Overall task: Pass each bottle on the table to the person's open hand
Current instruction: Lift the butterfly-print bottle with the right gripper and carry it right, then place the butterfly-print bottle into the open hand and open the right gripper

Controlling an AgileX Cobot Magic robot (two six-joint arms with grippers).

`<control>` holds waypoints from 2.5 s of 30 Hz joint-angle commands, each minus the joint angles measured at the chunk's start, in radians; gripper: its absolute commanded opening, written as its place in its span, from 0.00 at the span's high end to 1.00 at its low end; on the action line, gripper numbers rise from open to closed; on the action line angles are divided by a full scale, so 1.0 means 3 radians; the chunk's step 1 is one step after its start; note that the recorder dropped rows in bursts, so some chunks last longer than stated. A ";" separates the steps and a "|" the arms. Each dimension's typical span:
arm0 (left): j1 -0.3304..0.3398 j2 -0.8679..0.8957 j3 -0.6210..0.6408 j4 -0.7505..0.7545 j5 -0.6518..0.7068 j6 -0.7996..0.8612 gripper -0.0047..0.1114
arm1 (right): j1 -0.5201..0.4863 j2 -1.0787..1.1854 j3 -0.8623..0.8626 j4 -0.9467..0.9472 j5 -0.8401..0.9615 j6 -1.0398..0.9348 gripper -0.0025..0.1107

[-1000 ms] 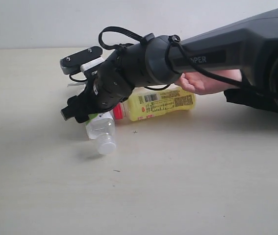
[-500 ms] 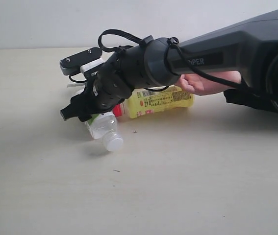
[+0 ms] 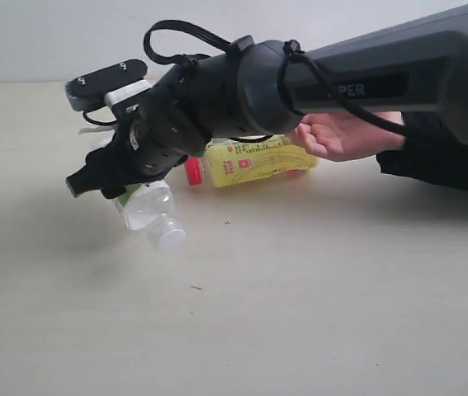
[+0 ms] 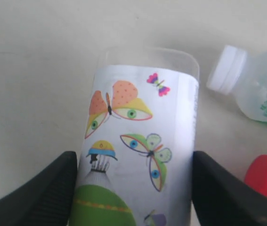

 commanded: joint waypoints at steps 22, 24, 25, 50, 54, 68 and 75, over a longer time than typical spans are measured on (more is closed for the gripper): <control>0.0006 -0.0023 0.0000 0.0010 0.0001 -0.0026 0.96 | 0.0271 -0.2357 0.1101 -0.0713 0.1085 0.0335 0.98; 0.0006 -0.0023 0.0000 0.0010 0.0001 -0.0026 0.96 | 0.0196 -0.2571 0.1166 -0.0696 0.1268 0.0267 0.98; 0.0006 -0.0023 0.0000 0.0010 0.0001 -0.0026 0.96 | 0.0161 -0.2655 0.1205 -0.0691 0.1326 0.0266 0.98; 0.0006 -0.0023 0.0000 0.0010 0.0001 -0.0026 0.96 | -0.0773 -0.2735 0.2306 -0.0638 0.0883 -0.0038 0.98; 0.0006 -0.0023 0.0000 0.0010 0.0001 -0.0026 0.96 | -0.0875 -0.2392 0.2306 -0.0682 0.0513 0.0056 0.98; 0.0006 -0.0023 0.0000 0.0010 0.0001 -0.0026 0.96 | -0.1125 -0.1969 0.2306 -0.0705 -0.0039 0.0189 0.98; 0.0006 -0.0023 0.0000 0.0010 0.0001 -0.0026 0.96 | -0.1125 -0.1905 0.2306 -0.0689 -0.0048 0.0215 0.98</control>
